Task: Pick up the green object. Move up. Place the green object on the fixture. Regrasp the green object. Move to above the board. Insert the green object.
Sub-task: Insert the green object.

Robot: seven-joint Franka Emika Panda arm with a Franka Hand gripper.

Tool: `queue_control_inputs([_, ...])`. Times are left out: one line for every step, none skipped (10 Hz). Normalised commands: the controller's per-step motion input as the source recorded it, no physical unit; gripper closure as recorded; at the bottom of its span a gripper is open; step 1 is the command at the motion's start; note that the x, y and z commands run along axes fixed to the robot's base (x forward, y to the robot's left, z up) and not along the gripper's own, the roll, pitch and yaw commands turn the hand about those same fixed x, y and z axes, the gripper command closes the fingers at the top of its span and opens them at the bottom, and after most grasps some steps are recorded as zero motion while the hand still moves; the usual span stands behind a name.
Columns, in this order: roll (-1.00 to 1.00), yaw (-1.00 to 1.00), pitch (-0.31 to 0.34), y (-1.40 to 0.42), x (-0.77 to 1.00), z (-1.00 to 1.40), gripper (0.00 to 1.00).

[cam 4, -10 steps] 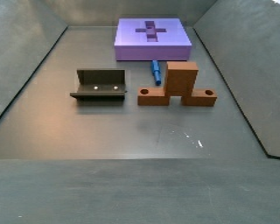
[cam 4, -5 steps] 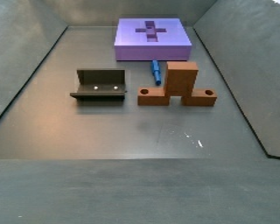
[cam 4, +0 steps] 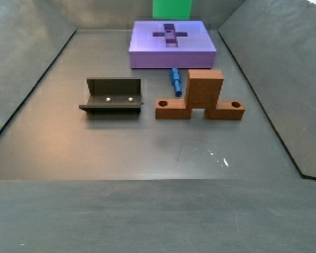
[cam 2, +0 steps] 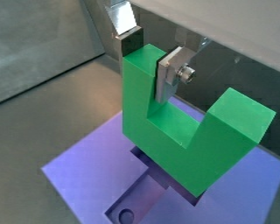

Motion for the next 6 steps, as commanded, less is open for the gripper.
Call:
queue_control_inputs([-0.1,0.0,-0.171,-0.14,0.0,-0.59,1.0])
queue_control_inputs([-0.07,0.0,-0.124,-0.12,0.01,-0.53,1.0])
queue_control_inputs([0.0,0.0,-0.029,-0.14,0.18,-0.34,1.0])
queue_control_inputs([0.12,0.04,0.0,-0.14,0.19,-0.21,1.0])
queue_control_inputs([0.18,0.13,0.0,-0.09,0.03,-0.21,1.0])
queue_control_inputs([0.19,0.18,-0.013,-0.03,0.0,-0.2,1.0])
